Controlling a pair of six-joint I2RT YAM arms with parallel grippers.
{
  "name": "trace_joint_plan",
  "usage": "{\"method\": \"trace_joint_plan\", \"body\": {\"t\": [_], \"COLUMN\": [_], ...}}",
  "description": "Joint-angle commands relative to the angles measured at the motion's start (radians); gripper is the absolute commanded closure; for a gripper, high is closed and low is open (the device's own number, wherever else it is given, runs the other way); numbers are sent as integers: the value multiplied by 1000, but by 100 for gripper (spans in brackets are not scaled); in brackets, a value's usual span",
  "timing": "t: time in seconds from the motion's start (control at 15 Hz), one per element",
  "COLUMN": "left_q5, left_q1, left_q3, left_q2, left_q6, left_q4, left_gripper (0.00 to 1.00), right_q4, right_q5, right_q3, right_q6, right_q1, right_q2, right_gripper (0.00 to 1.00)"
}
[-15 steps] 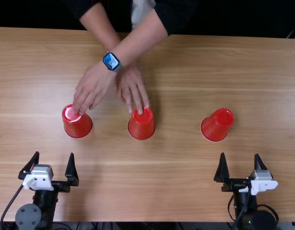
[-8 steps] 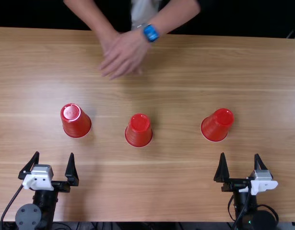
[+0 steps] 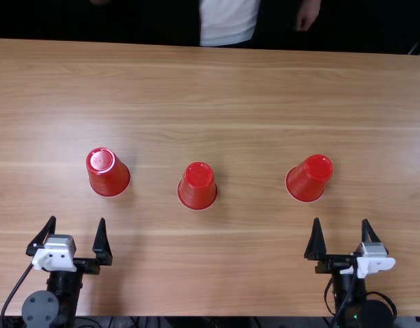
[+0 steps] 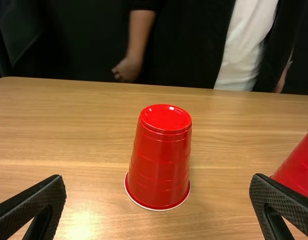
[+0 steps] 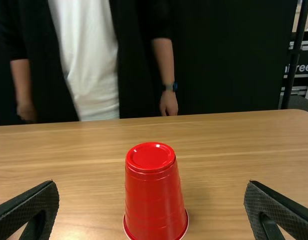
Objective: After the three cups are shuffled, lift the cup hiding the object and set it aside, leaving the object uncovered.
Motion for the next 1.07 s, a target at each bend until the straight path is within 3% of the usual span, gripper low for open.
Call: {"method": "trace_joint_plan", "body": {"t": [0.0,0.2,0.27,0.4,0.53,0.67,0.73,0.87,0.93,1.0], "left_q5": [8,8,19,21,8,1,1,1,-3,-5], "left_q1": [-11,-11,-11,-3,0,0,0,0,3,7], "left_q3": [-17,-17,-17,53,187,346,435,609,707,790], "left_q2": [-11,-11,-11,-11,11,144,216,351,420,480], "left_q6": [5,4,4,4,4,4,4,4,4,4], "left_q4": [-15,22,44,23,-105,-231,-264,-380,-428,-474], "left_gripper": [0,0,0,0,0,0,0,0,0,0], "right_q4": [9,7,13,13,15,6,-15,-166,-243,-307], "right_q5": [-29,-25,-25,-25,-25,-29,-29,-31,-31,-31], "right_q3": [-9,1,13,103,215,320,383,515,581,631], "right_q6": [-4,-6,-6,-4,-4,-6,-20,-135,-170,-175], "right_q1": [-1,-12,-12,-12,-12,-12,-9,-9,-12,-12], "right_q2": [-13,-13,-13,-11,127,219,266,368,411,441], "right_gripper": [0,0,0,0,0,0,0,0,0,0]}}
